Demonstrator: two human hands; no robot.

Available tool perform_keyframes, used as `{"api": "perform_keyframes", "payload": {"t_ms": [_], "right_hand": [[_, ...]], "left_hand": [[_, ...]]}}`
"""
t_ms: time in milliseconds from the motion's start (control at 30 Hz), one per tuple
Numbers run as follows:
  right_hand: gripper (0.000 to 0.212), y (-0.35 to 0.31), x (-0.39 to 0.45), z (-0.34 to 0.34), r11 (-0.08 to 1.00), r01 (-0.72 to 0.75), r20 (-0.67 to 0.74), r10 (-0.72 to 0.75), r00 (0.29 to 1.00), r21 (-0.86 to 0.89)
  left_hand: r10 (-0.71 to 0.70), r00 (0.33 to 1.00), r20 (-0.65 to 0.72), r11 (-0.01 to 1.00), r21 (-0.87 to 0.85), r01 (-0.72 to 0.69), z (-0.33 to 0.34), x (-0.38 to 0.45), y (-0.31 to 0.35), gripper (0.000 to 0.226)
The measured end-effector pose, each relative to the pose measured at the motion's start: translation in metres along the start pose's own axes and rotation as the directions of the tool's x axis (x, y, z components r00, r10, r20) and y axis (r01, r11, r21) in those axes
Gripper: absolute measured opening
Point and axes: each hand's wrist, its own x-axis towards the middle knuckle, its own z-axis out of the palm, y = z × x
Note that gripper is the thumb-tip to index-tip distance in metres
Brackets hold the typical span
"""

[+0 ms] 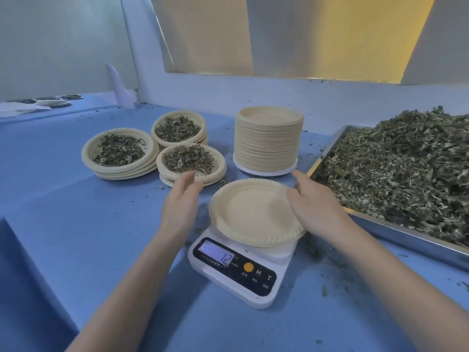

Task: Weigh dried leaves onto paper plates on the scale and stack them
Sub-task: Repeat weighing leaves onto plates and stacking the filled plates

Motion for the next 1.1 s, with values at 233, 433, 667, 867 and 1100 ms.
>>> {"api": "perform_keyframes", "payload": {"t_ms": [233, 433, 667, 867, 1100], "right_hand": [[0.054, -0.001, -0.001, 0.002, 1.000, 0.020, -0.008, -0.020, 1.000, 0.004], [0.052, 0.002, -0.003, 0.003, 1.000, 0.026, -0.022, -0.026, 0.999, 0.003], [0.053, 0.008, 0.002, -0.006, 0.998, 0.031, -0.007, -0.030, 1.000, 0.045], [0.046, 0.042, 0.004, -0.058, 0.998, -0.016, -0.103, 0.010, 0.995, -0.062], [0.080, 0.114, 0.003, -0.121, 0.853, -0.186, 0.081, 0.257, 0.963, -0.488]], "left_hand": [[-0.056, 0.997, 0.056, 0.997, -0.049, 0.059, -0.006, -0.010, -0.011, 0.015], [-0.067, 0.995, 0.074, 0.996, -0.061, 0.071, -0.009, -0.011, -0.010, 0.013], [0.420, 0.905, -0.064, 0.873, 0.301, -0.384, 0.008, -0.022, 0.022, 0.036], [0.371, 0.781, 0.502, 0.713, 0.385, -0.586, 0.113, -0.037, 0.089, 0.041], [-0.040, 0.599, 0.800, 0.390, 0.564, -0.728, 0.201, -0.019, 0.119, 0.005]]}}
